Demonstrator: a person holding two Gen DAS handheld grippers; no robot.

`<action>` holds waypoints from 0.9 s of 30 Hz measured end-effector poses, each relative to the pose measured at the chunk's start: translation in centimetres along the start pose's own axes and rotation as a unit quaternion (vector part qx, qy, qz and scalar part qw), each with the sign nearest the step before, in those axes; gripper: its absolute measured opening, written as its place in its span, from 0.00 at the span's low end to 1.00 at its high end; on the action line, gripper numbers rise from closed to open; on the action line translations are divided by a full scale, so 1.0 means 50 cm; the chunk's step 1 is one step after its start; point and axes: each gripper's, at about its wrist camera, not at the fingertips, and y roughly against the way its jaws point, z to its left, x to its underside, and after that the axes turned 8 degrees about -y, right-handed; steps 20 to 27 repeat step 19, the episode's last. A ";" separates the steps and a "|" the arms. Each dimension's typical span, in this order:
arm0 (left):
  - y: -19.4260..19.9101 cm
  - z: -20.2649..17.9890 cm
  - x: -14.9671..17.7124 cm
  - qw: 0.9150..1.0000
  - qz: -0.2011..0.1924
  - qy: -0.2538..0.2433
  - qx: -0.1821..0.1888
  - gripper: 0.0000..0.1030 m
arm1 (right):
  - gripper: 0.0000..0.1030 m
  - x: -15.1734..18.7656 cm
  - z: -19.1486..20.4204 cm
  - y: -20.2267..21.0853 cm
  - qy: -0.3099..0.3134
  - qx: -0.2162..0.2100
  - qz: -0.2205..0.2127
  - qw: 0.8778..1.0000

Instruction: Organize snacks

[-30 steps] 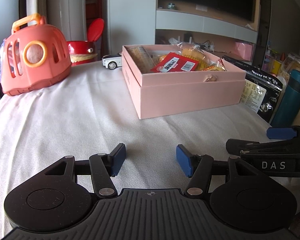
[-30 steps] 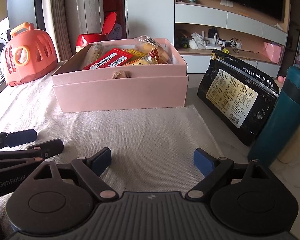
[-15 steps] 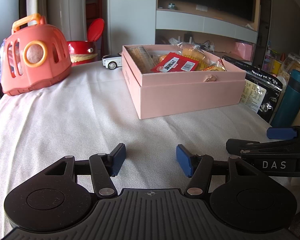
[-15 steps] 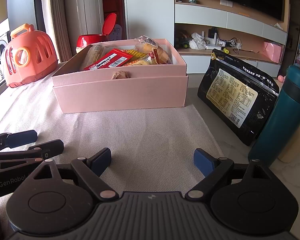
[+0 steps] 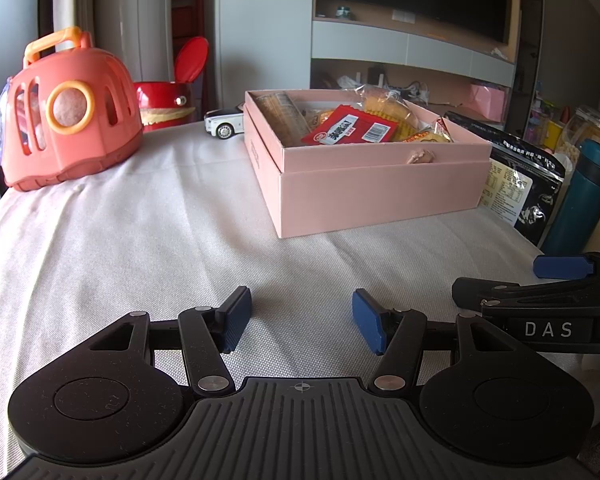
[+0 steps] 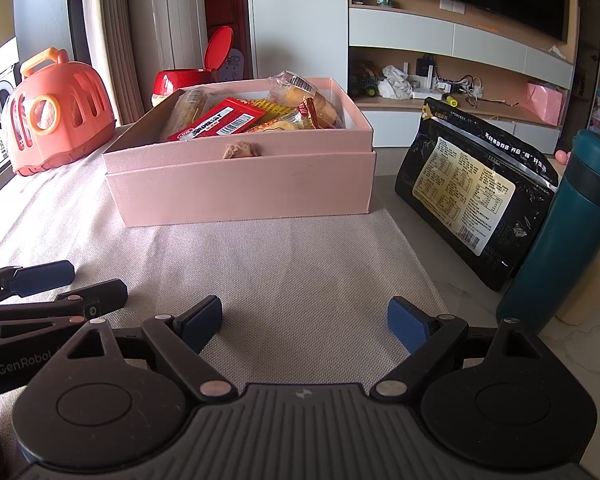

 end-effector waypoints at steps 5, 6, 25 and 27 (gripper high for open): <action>0.000 0.000 0.000 1.000 0.000 0.000 0.000 0.61 | 0.88 0.000 0.000 0.000 0.000 0.000 0.000 1.000; 0.000 0.000 0.000 1.000 0.000 0.000 0.000 0.61 | 0.88 0.000 0.000 0.000 0.000 0.000 0.000 1.000; 0.000 0.000 0.000 1.000 0.000 -0.001 -0.001 0.61 | 0.92 0.000 0.003 -0.005 0.002 -0.002 0.004 1.000; 0.000 0.000 0.000 1.000 0.000 -0.001 -0.001 0.61 | 0.92 0.000 0.003 -0.005 0.002 -0.002 0.004 1.000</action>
